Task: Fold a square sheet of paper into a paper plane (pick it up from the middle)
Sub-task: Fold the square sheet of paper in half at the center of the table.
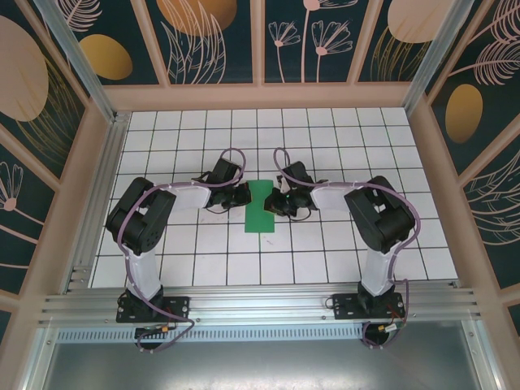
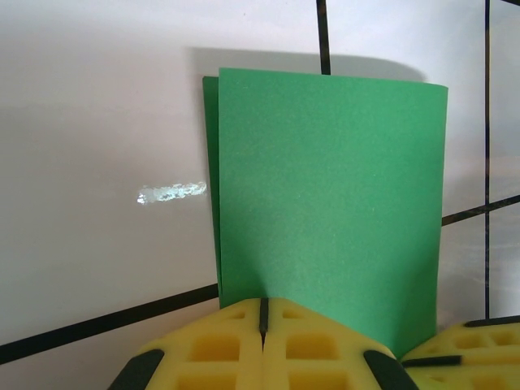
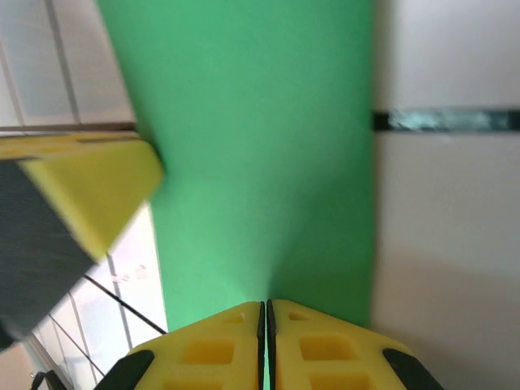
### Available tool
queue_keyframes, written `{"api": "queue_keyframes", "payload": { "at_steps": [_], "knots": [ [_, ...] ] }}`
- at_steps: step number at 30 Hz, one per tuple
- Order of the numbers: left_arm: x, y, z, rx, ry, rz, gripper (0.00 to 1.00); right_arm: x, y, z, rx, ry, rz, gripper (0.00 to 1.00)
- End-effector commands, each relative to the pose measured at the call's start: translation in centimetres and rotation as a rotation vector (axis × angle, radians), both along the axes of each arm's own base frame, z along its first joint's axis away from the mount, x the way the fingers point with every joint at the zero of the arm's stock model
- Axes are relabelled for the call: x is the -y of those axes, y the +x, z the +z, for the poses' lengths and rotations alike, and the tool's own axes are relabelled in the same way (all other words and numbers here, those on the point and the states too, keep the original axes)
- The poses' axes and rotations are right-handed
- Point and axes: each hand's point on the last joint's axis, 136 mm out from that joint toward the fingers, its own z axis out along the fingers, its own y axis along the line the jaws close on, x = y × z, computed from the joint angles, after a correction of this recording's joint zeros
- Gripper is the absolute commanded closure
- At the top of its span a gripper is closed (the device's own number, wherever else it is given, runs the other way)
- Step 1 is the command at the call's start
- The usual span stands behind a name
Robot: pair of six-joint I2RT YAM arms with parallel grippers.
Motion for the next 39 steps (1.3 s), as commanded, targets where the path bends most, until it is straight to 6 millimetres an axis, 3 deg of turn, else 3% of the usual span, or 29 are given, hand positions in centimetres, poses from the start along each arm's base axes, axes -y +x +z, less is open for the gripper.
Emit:
{"api": "queue_keyframes", "payload": {
  "at_steps": [1,5,9,11,14,18,26,31,35,39],
  "knots": [
    [-4.7,-2.9,-6.2,-0.148,0.220,0.063,0.94,1.6,-1.1,-1.4,-0.064,-0.034,-0.016,0.87],
    [-4.7,-2.9,-6.2,-0.147,0.221,0.062,0.94,4.2,-0.5,-0.6,0.017,-0.161,-0.059,0.87],
    [-4.6,-2.8,-6.3,-0.149,0.218,0.063,0.94,2.5,-0.7,2.7,0.085,-0.056,-0.014,0.87],
    [-4.6,-2.8,-6.2,-0.148,0.216,0.064,0.94,1.1,-1.6,3.1,0.074,-0.012,0.034,0.86],
    [-4.5,-2.7,-6.2,-0.147,0.215,0.065,0.94,-0.4,-3.0,2.4,0.029,0.032,0.082,0.86],
    [-4.5,-2.7,-6.1,-0.147,0.214,0.067,0.94,-0.6,-4.2,0.5,-0.025,0.009,0.098,0.86],
    [-4.5,-2.6,-6.1,-0.146,0.217,0.071,0.94,2.0,-7.4,-2.3,-0.130,-0.080,0.101,0.86],
    [-4.5,-2.5,-6.0,-0.145,0.218,0.069,0.94,3.5,-9.1,-1.7,-0.146,-0.096,0.103,0.86],
    [-4.5,-2.5,-5.9,-0.146,0.219,0.066,0.94,3.6,-7.8,1.0,-0.066,-0.058,0.089,0.86],
    [-4.4,-2.4,-5.8,-0.144,0.217,0.062,0.94,2.6,-3.5,3.8,0.062,-0.017,0.033,0.86]
  ]
}}
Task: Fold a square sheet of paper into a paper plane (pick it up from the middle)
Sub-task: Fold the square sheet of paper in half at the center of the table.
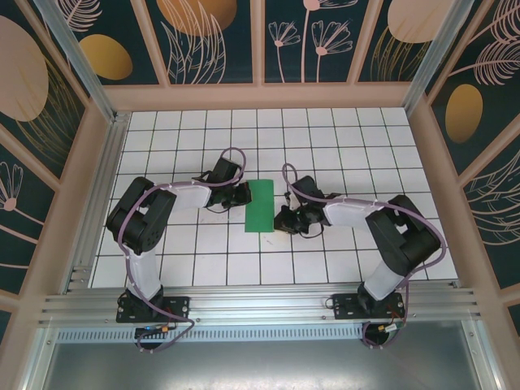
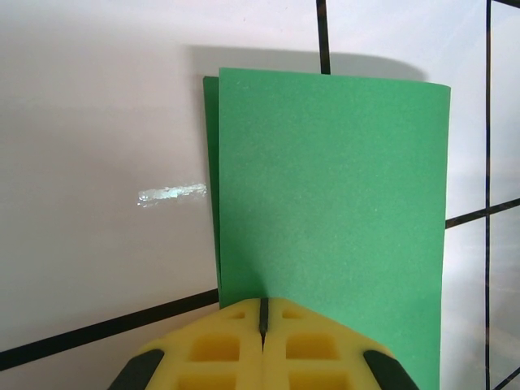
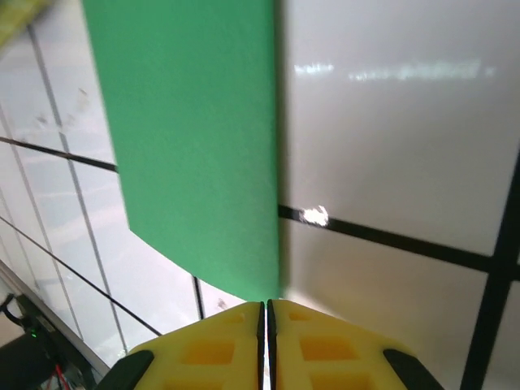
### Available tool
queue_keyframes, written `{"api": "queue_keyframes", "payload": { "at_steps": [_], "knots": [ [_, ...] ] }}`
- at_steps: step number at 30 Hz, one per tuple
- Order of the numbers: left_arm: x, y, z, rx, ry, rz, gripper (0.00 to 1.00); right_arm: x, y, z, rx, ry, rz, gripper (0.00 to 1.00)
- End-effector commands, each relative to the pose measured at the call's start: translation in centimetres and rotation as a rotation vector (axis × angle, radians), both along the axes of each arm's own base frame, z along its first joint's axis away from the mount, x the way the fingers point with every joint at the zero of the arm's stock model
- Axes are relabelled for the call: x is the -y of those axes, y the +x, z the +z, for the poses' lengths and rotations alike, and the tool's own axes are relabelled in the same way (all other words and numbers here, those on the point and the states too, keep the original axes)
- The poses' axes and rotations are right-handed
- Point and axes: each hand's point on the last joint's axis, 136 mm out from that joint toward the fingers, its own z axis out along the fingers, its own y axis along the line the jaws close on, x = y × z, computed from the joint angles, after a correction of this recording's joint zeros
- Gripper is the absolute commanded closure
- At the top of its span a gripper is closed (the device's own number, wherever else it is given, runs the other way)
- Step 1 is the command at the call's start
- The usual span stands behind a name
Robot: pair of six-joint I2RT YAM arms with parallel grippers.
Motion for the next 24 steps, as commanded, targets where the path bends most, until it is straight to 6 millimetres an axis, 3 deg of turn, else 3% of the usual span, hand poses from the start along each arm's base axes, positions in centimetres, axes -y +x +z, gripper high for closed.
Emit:
{"api": "queue_keyframes", "payload": {
  "at_steps": [1,4,6,9,16,24],
  "knots": [
    [-4.5,-2.6,-5.8,-0.143,0.215,0.062,0.94,-0.7,4.3,2.8,0.124,0.028,-0.046,0.86],
    [-4.5,-2.6,-5.7,-0.140,0.217,0.061,0.94,-1.5,8.4,3.3,0.163,0.038,-0.102,0.86],
    [-4.5,-2.6,-5.6,-0.138,0.219,0.061,0.94,-2.5,10.2,3.0,0.167,0.042,-0.108,0.87],
    [-4.7,-2.6,-5.4,-0.132,0.227,0.061,0.94,-2.5,13.6,2.1,0.162,0.044,-0.132,0.87],
    [-4.9,-2.7,-5.5,-0.137,0.237,0.060,0.94,-3.5,15.6,0.1,0.119,0.075,-0.099,0.87],
    [-5.2,-3.1,-5.9,-0.148,0.256,0.052,0.95,-0.8,17.1,-1.8,0.095,0.048,-0.148,0.86]
  ]
}}
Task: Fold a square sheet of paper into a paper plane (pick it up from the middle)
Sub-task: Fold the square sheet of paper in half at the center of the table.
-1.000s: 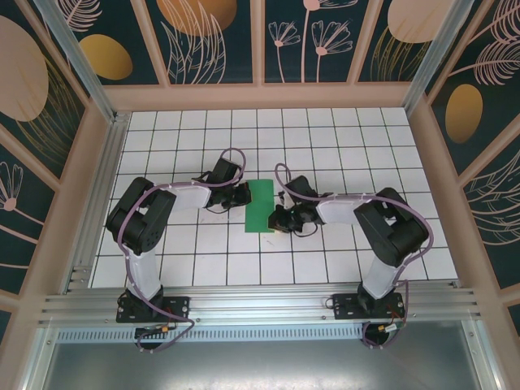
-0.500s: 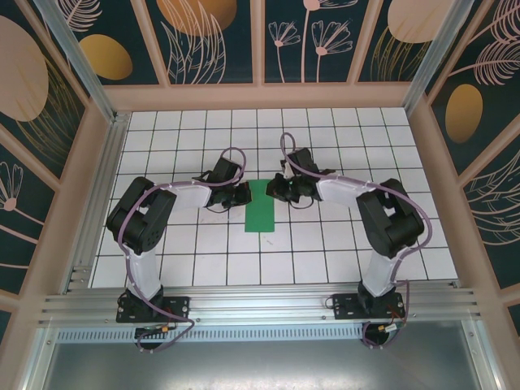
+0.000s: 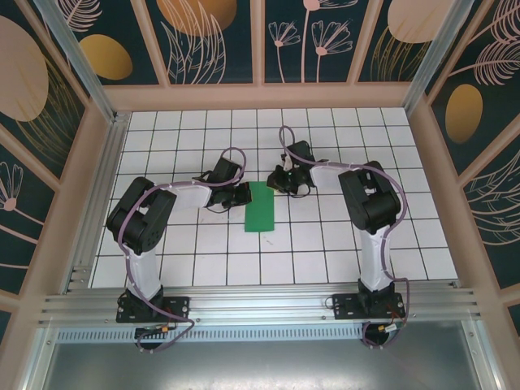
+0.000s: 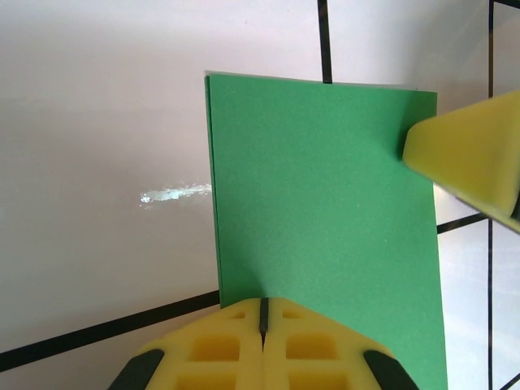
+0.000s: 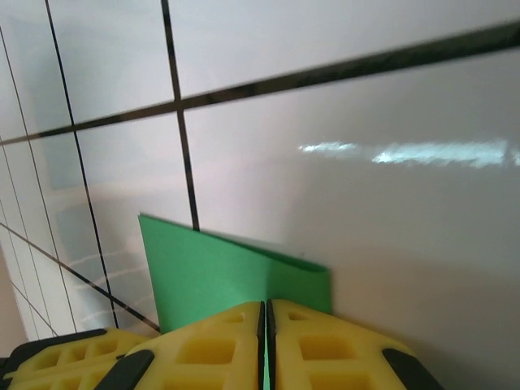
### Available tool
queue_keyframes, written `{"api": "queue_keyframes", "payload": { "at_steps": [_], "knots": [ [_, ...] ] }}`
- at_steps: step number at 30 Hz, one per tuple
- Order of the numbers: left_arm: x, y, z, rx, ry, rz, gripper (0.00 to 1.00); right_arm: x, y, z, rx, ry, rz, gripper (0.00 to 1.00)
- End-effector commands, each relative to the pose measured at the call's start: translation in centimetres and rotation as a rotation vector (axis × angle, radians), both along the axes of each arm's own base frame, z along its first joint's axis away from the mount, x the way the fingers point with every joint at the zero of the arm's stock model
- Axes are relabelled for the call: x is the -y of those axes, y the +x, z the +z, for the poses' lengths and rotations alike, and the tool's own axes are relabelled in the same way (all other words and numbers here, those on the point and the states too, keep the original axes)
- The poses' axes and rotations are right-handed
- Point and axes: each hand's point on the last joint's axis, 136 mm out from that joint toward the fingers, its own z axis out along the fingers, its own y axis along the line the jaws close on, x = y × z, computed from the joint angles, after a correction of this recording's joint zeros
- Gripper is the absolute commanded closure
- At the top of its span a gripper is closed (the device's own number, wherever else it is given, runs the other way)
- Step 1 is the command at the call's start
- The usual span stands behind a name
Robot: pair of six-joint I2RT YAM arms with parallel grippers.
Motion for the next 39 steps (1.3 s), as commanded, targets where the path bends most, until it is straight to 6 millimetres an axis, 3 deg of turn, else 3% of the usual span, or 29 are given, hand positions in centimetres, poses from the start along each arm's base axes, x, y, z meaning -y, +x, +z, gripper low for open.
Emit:
{"api": "queue_keyframes", "payload": {
  "at_steps": [1,5,11,13,18,24,33,36,39],
  "knots": [
    [-5.2,-3.2,-5.9,-0.150,0.247,0.051,0.95,1.4,1.2,-0.6,-0.010,-0.006,-0.030,0.86],
    [-5.2,-3.1,-5.7,-0.143,0.242,0.057,0.95,2.1,1.6,0.2,-0.003,-0.002,-0.078,0.85],
    [-5.0,-3.0,-5.6,-0.143,0.233,0.057,0.95,1.5,2.1,5.5,0.136,0.012,-0.081,0.85],
    [-5.0,-3.0,-5.6,-0.142,0.232,0.057,0.95,0.5,1.3,6.1,0.146,0.019,-0.052,0.85],
    [-4.9,-2.9,-5.6,-0.140,0.227,0.058,0.95,-1.8,0.0,4.0,0.097,0.016,0.011,0.85],
    [-5.1,-3.1,-5.8,-0.146,0.236,0.057,0.95,-2.7,0.8,1.8,0.049,0.007,0.011,0.85],
    [-5.4,-3.4,-6.0,-0.148,0.247,0.056,0.95,0.6,1.9,-1.1,-0.020,-0.025,-0.077,0.85],
    [-5.3,-3.3,-5.9,-0.144,0.246,0.058,0.95,1.8,2.2,-0.4,-0.018,-0.038,-0.112,0.84],
    [-5.3,-3.2,-5.7,-0.140,0.241,0.059,0.95,2.6,2.5,1.9,0.036,-0.065,-0.129,0.82]
  ]
}}
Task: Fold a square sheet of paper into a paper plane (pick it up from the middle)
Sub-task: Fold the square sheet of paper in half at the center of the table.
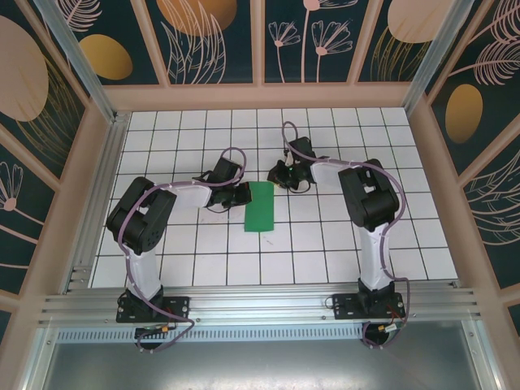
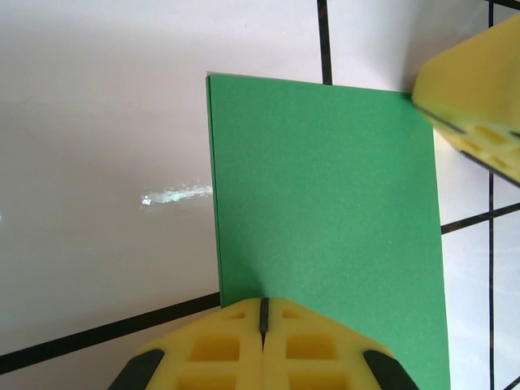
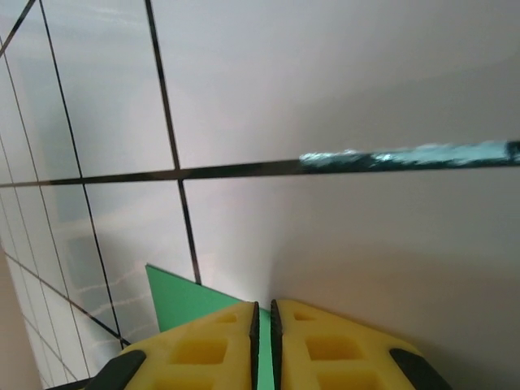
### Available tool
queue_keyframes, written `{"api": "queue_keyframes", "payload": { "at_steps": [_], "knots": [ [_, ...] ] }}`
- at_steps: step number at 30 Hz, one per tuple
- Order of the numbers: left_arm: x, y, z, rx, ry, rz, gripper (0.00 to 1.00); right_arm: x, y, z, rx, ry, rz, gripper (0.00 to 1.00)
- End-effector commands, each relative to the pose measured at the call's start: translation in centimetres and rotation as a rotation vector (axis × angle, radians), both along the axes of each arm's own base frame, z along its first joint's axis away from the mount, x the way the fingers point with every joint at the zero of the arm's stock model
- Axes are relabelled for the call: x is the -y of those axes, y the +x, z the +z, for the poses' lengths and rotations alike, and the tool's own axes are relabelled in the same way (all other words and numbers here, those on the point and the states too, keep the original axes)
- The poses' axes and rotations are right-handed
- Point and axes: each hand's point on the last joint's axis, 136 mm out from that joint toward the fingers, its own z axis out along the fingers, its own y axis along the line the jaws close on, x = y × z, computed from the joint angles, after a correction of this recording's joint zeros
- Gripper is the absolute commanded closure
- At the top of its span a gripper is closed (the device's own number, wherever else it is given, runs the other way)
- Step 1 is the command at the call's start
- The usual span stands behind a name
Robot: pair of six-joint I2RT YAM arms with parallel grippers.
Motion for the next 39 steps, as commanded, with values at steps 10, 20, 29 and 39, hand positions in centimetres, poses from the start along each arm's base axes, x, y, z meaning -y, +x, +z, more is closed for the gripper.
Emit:
{"api": "queue_keyframes", "payload": {
  "at_steps": [10,20,29,39],
  "knots": [
    [-4.2,-2.7,-4.2,-0.116,0.177,0.053,0.95,-1.3,-7.1,3.9,0.020,0.017,0.123,0.81],
    [-3.7,-2.0,-3.3,-0.100,0.160,0.054,0.94,-2.5,-10.7,0.1,-0.111,0.089,0.201,0.85],
    [0.3,0.7,4.1,0.029,-0.053,0.011,0.84,-2.1,-10.4,0.3,-0.101,0.100,0.194,0.91],
    [4.2,2.5,6.2,0.049,-0.251,-0.046,0.82,-1.6,-11.9,2.6,-0.117,0.178,0.191,0.92]
  ]
}}
